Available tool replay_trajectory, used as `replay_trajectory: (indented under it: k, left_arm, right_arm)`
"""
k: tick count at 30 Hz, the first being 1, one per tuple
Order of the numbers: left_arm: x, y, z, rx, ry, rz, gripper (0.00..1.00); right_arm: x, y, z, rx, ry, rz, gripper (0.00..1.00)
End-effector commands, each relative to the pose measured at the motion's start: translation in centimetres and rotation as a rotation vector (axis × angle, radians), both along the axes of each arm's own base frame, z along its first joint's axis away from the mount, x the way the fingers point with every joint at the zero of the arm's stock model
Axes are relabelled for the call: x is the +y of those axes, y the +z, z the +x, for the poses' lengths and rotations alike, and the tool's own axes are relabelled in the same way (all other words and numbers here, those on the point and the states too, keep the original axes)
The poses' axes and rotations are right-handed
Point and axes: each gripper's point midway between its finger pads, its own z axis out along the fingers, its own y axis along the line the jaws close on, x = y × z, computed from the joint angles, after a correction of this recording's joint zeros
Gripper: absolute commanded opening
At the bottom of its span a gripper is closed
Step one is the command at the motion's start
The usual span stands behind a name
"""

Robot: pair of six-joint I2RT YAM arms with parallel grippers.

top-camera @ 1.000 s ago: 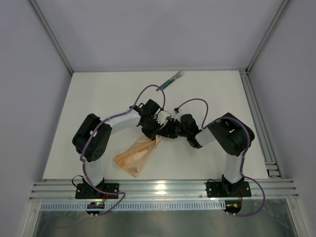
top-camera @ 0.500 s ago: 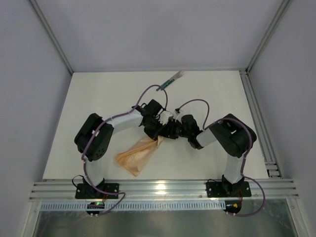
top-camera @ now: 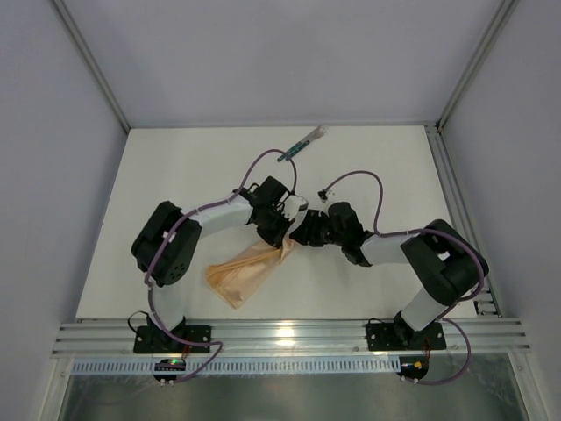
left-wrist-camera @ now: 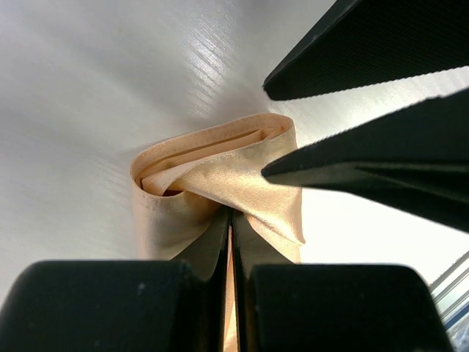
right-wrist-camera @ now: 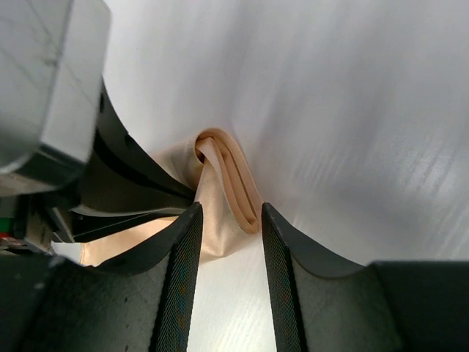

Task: Fold the napkin into a case and place the utensils inside
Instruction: Stuff the smaller-rectangle-folded napkin at the center of the board.

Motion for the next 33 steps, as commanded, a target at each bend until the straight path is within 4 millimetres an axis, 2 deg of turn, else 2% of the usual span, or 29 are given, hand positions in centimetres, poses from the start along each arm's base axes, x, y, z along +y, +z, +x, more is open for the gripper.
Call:
replay_trajectory:
  k: [1, 3, 7, 15, 19, 25, 29, 33]
  left_arm:
    - [0.3, -0.7, -0.5, 0.017, 0.014, 0.0, 0.0]
    - [0.4, -0.6, -0.6, 0.021, 0.02, -0.003, 0.0]
    - [0.3, -0.4, -0.5, 0.013, 0.023, -0.004, 0.0]
    - [0.2, -0.3, -0.4, 0.012, 0.027, -0.014, 0.0]
    - [0.0, -0.2, -0.4, 0.013, 0.029, -0.02, 0.0]
    - [-0.1, 0.1, -0.6, 0.016, 0.031, -0.037, 0.0]
    - [-0.3, 0.3, -0.4, 0.009, 0.03, -0.045, 0.0]
    - [-0.4, 0.3, -0.5, 0.016, 0.031, -0.053, 0.0]
  right_arm:
    - [-1.3, 0.2, 0.3, -0.039, -0.04, -0.045, 0.42]
    - [-2.0, -0.2, -0.1, -0.035, -0.06, -0.058, 0.42]
    - [-2.2, 1.1, -0.7, -0.076, -0.06, -0.047, 0.42]
    - [0.2, 2.9, -2.3, -0.171, 0.012, -0.097, 0.35]
    - [1.7, 2.9, -3.0, -0.198, 0.051, -0.104, 0.35]
    - [3.2, 2.4, -2.7, -0.218, 0.06, -0.124, 0.39]
    - [4.5, 2.7, -2.3, -0.241, 0.073, -0.116, 0.41]
    - [4.3, 2.4, -1.7, -0.269, 0.021, -0.177, 0.43]
